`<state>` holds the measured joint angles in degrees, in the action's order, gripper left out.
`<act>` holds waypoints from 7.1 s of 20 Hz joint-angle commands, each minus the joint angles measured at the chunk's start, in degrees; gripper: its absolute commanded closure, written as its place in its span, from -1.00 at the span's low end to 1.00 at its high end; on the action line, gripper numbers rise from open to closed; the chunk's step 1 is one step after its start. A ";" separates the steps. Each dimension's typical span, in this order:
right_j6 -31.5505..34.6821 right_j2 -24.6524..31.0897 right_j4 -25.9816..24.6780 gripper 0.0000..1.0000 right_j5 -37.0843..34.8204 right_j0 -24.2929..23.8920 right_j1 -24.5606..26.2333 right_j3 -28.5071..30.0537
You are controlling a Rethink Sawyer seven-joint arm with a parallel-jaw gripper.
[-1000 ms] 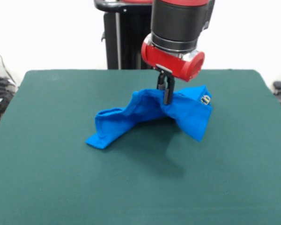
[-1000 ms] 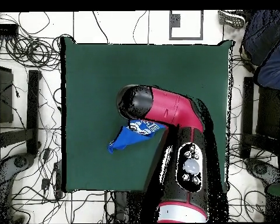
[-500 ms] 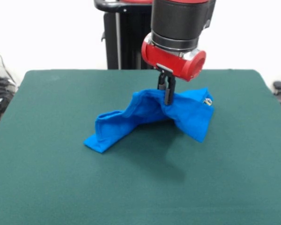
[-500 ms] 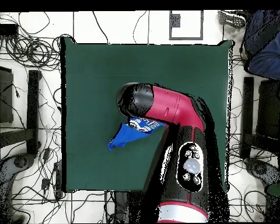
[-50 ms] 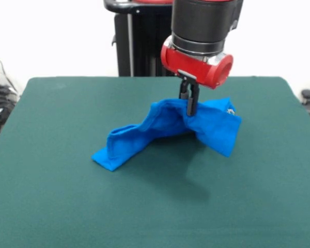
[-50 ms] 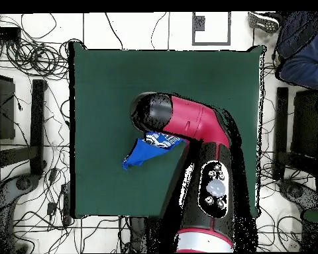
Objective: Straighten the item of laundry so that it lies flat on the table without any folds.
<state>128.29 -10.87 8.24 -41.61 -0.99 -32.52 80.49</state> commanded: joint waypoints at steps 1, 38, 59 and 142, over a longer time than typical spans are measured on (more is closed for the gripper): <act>11.43 1.62 0.92 1.00 -4.63 3.45 3.49 -2.69; 12.51 1.77 1.39 -1.00 2.80 5.09 6.17 -2.75; 30.35 -9.69 3.88 -1.00 1.74 11.83 14.92 -7.50; 35.23 -14.68 17.97 -1.00 9.89 17.40 25.72 -4.78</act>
<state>146.52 -28.02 22.78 -36.05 15.11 -7.95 72.15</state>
